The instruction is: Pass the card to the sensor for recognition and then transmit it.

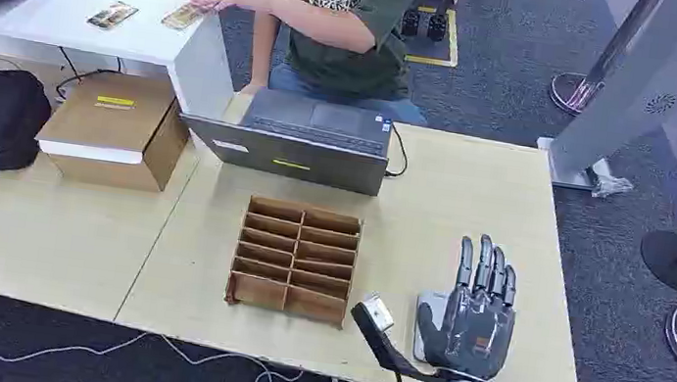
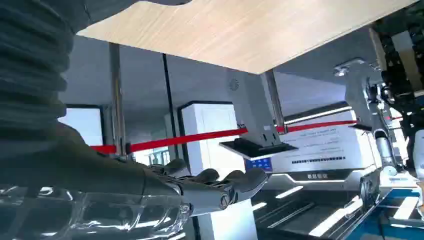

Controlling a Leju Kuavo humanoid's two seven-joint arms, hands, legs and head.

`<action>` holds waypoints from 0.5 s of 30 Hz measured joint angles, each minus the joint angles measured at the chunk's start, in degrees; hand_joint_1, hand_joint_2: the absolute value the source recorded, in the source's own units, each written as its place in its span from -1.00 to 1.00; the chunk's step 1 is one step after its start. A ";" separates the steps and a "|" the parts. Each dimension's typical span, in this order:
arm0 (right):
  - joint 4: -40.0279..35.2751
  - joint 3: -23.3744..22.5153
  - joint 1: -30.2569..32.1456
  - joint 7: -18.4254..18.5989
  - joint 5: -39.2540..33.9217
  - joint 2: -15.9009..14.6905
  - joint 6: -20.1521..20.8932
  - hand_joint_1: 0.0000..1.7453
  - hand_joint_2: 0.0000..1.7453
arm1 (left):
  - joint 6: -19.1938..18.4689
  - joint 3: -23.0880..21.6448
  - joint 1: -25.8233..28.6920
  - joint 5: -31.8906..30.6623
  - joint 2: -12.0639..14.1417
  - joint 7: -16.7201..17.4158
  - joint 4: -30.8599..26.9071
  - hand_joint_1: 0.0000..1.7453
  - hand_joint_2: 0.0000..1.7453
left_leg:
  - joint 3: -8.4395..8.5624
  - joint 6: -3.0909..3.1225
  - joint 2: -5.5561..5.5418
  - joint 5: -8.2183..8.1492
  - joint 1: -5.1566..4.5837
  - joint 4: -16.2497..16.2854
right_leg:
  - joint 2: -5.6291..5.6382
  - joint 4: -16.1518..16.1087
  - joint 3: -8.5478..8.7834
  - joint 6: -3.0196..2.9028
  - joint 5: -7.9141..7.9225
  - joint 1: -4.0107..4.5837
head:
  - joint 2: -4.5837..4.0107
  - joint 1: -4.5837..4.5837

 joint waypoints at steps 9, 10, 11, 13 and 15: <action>-1.25 -1.40 -0.27 0.00 0.00 -2.30 6.71 -1.00 1.00 | -0.33 0.46 0.00 0.09 0.00 0.00 0.00 -1.00 -1.00 | 0.00 0.00 0.00 0.00 -0.01 0.00 | 0.00 0.00 0.01 0.00 0.00 -0.01 | 0.00 0.00; -1.31 -1.47 -0.27 0.00 0.00 -2.36 7.48 -1.00 1.00 | -0.39 0.48 0.00 0.09 0.00 0.00 0.00 -1.00 -1.00 | 0.00 0.00 0.00 0.00 -0.01 0.00 | 0.01 0.00 0.01 0.00 0.00 -0.01 | 0.00 0.00; -1.33 -1.49 -0.27 0.00 0.00 -2.47 8.50 -1.00 1.00 | -0.50 0.57 0.00 0.09 0.00 0.00 0.00 -1.00 -1.00 | 0.00 0.00 0.00 0.00 -0.01 0.00 | 0.00 0.00 0.01 0.00 0.00 -0.01 | 0.00 0.00; -1.33 -1.62 -0.25 0.00 0.00 -2.60 11.44 -1.00 1.00 | -0.66 0.94 0.00 0.11 0.00 0.00 0.00 -1.00 -1.00 | 0.01 0.00 0.00 0.00 0.00 0.00 | 0.00 0.00 0.00 0.00 0.00 0.00 | 0.00 0.00; -1.33 -1.84 -0.23 0.00 0.00 -2.71 14.35 -1.00 1.00 | -0.70 1.09 0.00 0.11 0.00 0.00 0.00 -1.00 -1.00 | 0.01 0.00 0.00 0.00 0.00 0.00 | 0.00 0.00 0.00 0.00 0.00 0.00 | 0.00 0.00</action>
